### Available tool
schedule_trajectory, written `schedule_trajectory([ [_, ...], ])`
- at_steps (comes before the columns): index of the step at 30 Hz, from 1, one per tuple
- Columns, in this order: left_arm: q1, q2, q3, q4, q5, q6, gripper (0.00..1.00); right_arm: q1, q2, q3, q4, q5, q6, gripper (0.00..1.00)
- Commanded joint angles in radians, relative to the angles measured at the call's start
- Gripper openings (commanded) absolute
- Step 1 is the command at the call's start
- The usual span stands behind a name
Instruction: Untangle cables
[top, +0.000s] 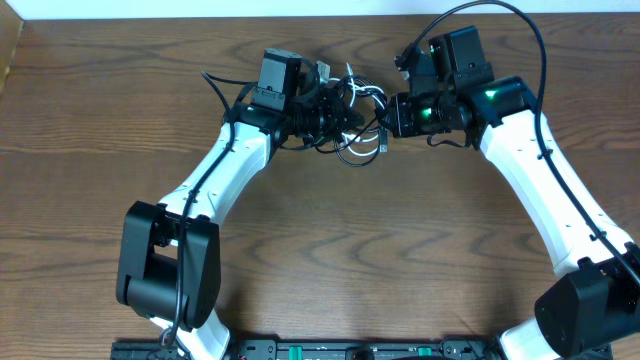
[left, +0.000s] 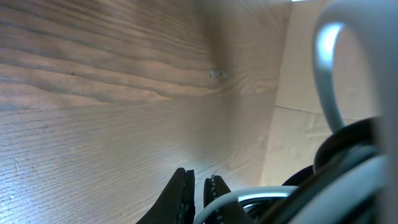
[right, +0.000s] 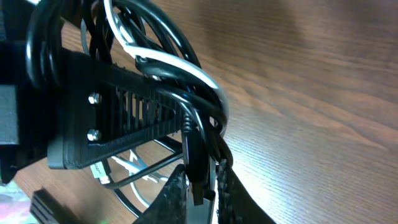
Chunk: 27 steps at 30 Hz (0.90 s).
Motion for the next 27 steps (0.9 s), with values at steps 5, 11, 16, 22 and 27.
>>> schedule_trajectory([
  [5,-0.027,0.004,0.008,-0.002,0.039,0.010,0.08,0.020,-0.001,0.023,0.060,-0.146,0.055,0.07],
  [11,-0.037,0.004,0.008,-0.002,0.039,0.010,0.08,0.025,-0.001,0.023,0.080,-0.150,0.084,0.05],
  [16,-0.038,0.004,0.008,-0.001,0.048,0.010,0.08,0.025,-0.001,0.023,0.052,-0.053,0.084,0.05],
  [22,-0.037,0.004,0.008,0.003,0.048,0.010,0.08,0.013,-0.014,0.023,0.042,-0.032,0.083,0.15],
  [27,-0.037,0.004,0.008,0.006,-0.005,-0.056,0.08,-0.005,-0.048,0.023,0.013,-0.008,0.076,0.28],
])
